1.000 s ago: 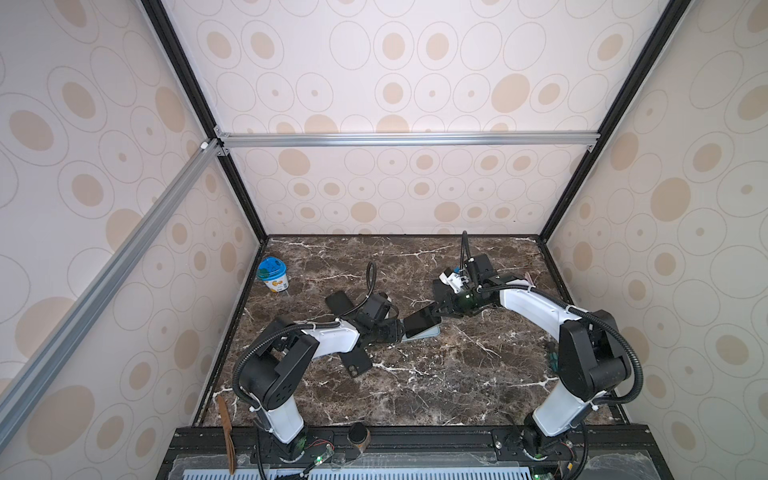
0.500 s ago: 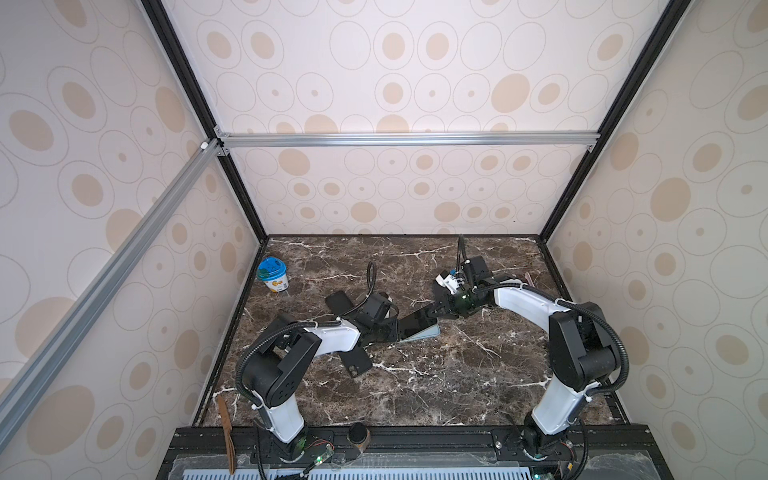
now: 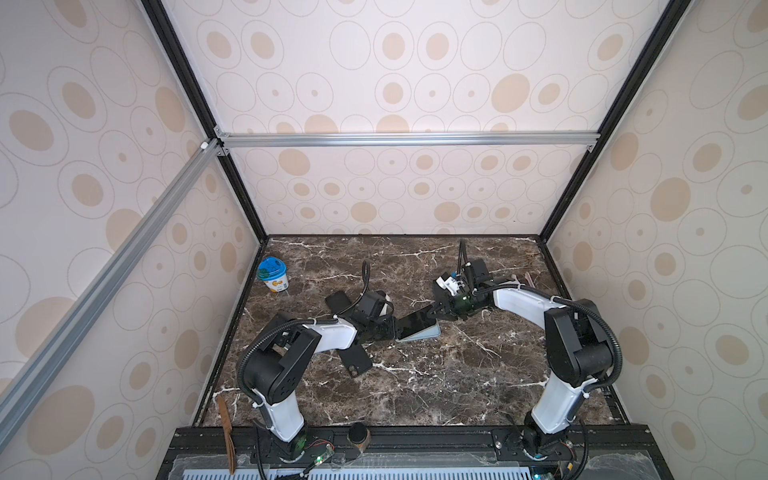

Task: Put the phone into the phone case
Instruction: 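Press the phone into the light blue case while the left gripper holds the case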

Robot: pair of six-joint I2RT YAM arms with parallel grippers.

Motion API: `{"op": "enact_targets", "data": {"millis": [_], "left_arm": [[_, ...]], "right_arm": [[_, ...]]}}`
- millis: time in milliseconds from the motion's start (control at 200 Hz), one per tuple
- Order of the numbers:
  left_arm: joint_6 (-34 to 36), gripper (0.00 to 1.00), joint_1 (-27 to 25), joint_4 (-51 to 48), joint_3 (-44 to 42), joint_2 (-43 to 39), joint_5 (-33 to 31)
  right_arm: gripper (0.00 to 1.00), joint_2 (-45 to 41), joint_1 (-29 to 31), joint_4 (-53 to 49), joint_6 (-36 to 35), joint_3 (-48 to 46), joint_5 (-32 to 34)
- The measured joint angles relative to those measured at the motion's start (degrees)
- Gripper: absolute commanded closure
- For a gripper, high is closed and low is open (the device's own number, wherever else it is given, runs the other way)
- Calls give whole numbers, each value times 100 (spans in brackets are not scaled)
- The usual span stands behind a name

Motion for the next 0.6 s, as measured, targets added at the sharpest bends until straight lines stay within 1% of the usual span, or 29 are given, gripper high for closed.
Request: {"op": "enact_targets", "data": {"millis": [245,320,405,600], "left_arm": [[-7,64,186,422,-203,42,411],[7,65,203,439,-214,42,457],[46,70,212,433,-214,46,463],[184,69,245,413,-201,83,498]], "right_arm": [[99,0,-17,256,85,-188,-96],[97,0,-17,289,85,-214,-96],[95,0,-20,291,85,-219,-81],[90,7,-20,282,59,-245,-15]]}}
